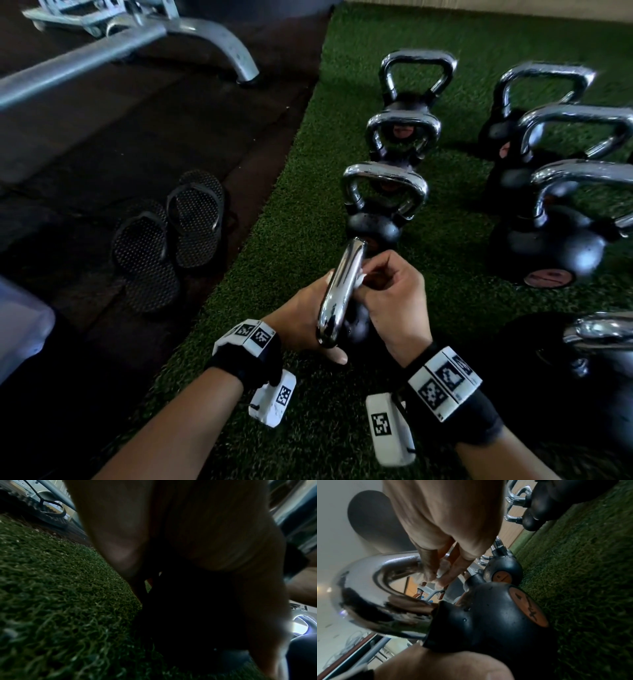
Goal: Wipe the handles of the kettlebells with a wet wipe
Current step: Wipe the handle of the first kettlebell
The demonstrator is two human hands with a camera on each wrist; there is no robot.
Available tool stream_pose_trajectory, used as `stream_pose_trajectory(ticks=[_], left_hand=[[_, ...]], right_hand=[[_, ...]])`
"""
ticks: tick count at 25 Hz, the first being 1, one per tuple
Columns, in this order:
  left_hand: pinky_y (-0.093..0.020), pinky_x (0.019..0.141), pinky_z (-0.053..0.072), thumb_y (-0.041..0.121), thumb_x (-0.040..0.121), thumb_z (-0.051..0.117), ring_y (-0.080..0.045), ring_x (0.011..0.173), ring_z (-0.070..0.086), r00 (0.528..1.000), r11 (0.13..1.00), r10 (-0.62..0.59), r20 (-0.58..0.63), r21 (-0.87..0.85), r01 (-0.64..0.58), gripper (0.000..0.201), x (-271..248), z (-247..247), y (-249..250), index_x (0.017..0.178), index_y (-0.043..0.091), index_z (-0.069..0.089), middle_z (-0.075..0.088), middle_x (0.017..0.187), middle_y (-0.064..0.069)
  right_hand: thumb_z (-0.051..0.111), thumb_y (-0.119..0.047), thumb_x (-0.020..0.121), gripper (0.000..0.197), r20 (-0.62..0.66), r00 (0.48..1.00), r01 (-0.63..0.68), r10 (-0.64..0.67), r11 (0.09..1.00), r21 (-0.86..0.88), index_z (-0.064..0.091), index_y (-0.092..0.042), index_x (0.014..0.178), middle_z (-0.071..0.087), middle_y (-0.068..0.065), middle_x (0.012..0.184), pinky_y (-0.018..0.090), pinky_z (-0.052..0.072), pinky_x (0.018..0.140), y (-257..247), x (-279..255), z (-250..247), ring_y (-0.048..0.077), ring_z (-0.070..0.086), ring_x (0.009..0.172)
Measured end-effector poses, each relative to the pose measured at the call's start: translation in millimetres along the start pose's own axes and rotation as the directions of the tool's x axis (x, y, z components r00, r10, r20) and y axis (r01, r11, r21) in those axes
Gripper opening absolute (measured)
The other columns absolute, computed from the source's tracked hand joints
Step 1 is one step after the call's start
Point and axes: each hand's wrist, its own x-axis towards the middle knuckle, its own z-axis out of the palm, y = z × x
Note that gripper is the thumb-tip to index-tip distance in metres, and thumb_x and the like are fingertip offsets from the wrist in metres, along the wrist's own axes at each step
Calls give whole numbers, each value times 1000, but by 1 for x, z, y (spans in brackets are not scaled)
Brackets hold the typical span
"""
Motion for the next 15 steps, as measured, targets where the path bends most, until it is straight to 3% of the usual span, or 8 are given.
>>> stream_pose_trajectory(ticks=[3,8,10,13,15], left_hand=[[-33,110,47,10,44,102,-11,130,54,1000,1000,-11,14,30,11,114,-1,-1,3,142,20,45,55,139,1],[-7,92,47,7,44,101,17,110,56,999,1000,-15,-43,9,15,104,-4,2,-7,122,45,43,60,119,21],[-8,91,47,8,44,102,14,111,57,999,1000,-6,-53,-1,6,106,-5,3,-9,124,47,43,61,120,19],[-15,99,48,10,43,103,4,121,57,997,999,37,-63,3,-37,117,-2,5,-13,136,44,39,60,129,13],[-12,100,45,14,43,102,6,125,53,997,998,56,-56,14,-56,125,-1,5,-15,138,57,34,55,133,26]], right_hand=[[77,-5,62,31,-24,999,44,-48,988,-145,63,-29,75,73,-7,75,18,53,59,-3,-2,4,6,70,67],[80,-7,67,24,-172,985,-35,-10,966,-257,62,-24,70,69,-8,67,27,54,58,-3,18,9,7,64,59],[77,-9,67,19,-220,975,-78,16,959,-272,64,-23,70,70,-10,66,26,54,58,-1,18,11,4,64,58],[70,-11,64,13,-234,969,-137,78,960,-245,66,-23,69,70,-12,62,15,48,51,1,13,9,0,63,51],[69,-16,59,9,-210,952,-257,224,955,-149,66,-18,67,69,0,55,23,50,49,1,12,7,9,63,45]])
